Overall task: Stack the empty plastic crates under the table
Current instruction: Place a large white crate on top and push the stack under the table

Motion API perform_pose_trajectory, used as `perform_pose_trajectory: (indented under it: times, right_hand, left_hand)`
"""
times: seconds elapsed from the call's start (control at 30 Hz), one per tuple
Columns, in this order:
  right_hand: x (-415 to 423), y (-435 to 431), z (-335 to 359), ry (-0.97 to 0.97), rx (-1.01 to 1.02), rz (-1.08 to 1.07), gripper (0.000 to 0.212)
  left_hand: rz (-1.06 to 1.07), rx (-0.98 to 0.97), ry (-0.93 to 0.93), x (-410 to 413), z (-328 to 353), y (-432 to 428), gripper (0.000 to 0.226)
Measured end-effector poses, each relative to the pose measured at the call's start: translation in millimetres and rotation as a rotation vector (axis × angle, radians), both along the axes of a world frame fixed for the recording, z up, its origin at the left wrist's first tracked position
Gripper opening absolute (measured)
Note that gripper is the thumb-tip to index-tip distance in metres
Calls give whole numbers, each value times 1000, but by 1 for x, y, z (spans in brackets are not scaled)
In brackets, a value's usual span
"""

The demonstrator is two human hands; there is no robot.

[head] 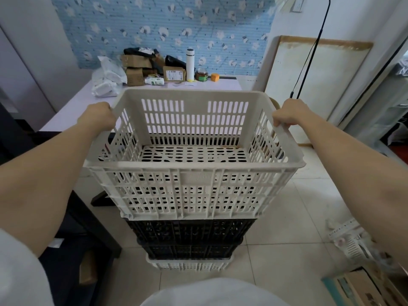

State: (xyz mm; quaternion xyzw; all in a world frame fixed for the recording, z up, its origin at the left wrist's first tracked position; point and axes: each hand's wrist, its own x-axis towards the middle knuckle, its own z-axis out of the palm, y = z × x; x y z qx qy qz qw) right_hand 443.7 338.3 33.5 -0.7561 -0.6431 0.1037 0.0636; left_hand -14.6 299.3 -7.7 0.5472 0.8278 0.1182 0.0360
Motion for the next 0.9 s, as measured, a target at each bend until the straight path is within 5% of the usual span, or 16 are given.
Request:
perform_pose_trajectory:
  times: [0.3,0.9]
  right_hand:
    - [1,2,0,24,-11,12,21]
    - [2,1,-39,105,292,-92,23]
  left_hand:
    - [-10,75,11,0,-4,-3,37]
    - [-4,175,-2,13,-9,-16,22]
